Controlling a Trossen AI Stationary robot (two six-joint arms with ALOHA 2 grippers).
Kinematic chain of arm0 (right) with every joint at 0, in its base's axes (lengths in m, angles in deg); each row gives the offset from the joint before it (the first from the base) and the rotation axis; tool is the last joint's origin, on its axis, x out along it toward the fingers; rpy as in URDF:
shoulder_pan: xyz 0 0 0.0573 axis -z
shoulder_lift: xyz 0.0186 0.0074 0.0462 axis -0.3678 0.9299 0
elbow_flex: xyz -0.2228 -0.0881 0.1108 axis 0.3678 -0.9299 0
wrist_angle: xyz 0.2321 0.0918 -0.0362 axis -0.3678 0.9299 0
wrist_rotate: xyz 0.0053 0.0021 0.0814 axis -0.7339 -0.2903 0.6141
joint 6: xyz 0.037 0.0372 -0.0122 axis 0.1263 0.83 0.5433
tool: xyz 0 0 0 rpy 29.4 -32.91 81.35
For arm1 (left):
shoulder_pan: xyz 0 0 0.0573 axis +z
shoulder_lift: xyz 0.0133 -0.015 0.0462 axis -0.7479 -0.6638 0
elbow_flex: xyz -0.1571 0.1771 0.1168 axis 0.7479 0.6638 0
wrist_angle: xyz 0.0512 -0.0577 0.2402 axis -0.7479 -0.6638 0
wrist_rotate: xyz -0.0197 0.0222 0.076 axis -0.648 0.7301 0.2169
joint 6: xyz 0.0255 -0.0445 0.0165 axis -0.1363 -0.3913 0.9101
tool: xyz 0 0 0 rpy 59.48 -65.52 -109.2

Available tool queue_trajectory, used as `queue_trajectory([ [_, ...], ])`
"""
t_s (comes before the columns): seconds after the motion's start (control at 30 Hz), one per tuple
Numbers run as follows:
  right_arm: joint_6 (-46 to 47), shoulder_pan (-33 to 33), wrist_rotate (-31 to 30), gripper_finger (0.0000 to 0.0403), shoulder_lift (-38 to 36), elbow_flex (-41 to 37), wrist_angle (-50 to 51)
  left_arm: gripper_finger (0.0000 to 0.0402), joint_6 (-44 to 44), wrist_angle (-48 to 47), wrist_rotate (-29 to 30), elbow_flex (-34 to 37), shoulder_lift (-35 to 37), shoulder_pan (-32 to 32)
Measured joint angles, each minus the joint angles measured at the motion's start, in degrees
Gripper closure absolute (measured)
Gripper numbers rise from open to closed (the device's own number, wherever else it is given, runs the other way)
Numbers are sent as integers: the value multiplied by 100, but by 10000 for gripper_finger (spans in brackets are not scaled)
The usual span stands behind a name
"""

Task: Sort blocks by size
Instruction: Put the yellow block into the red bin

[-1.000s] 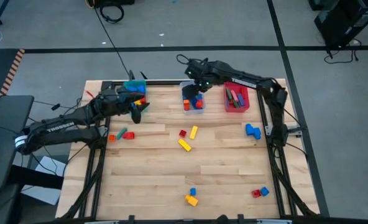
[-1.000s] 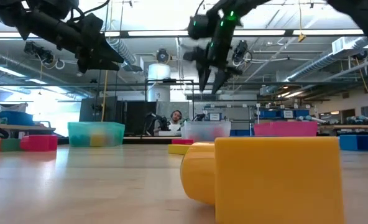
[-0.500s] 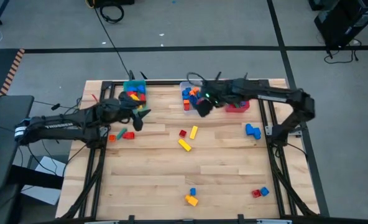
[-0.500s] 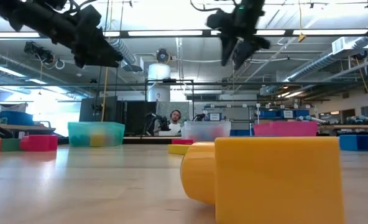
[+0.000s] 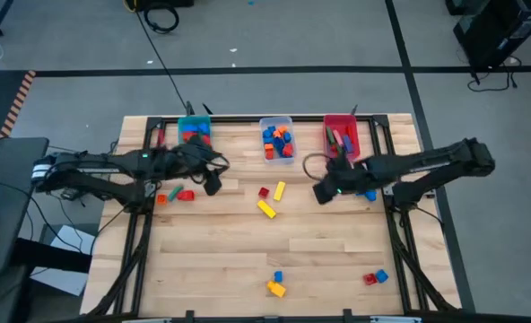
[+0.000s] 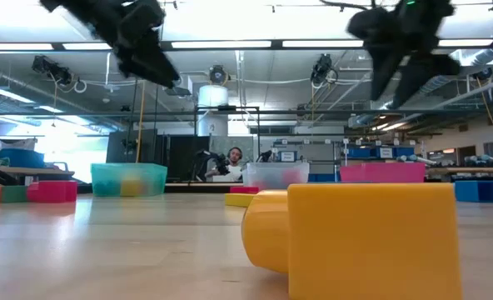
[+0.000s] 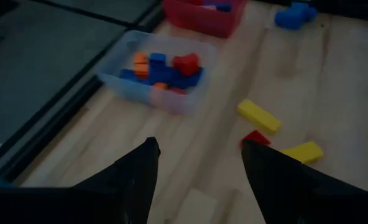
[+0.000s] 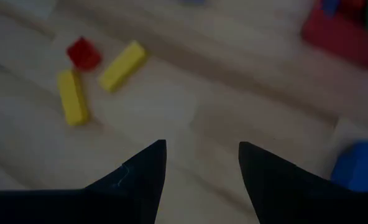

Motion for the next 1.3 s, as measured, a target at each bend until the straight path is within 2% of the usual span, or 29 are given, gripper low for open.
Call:
queue_trajectory([
  [0.1, 389, -445, 0, 188, -270, -259, -3, 163, 89, -201, -4, -518, -698, -305],
  [0.27, 750, -1105, -143, 188, -565, -424, 29, 163, 754, -285, -14, -1348, -1809, -753],
  [0.53, 812, -1807, -304, 188, -787, -424, 234, 163, 1574, -252, -24, -2261, -3164, -1007],
  [0.7, 810, -2088, -310, 188, -785, -429, 386, 163, 1692, -184, -292, -2492, -3882, -1025],
  [1.0, 994, -2565, -439, 188, -785, -429, 405, 163, 1940, 205, -1750, -2577, -4888, -1023],
  [1.3, 1415, -2719, -452, 188, -783, -429, 411, 166, 2122, 217, -2007, -2572, -5249, -723],
])
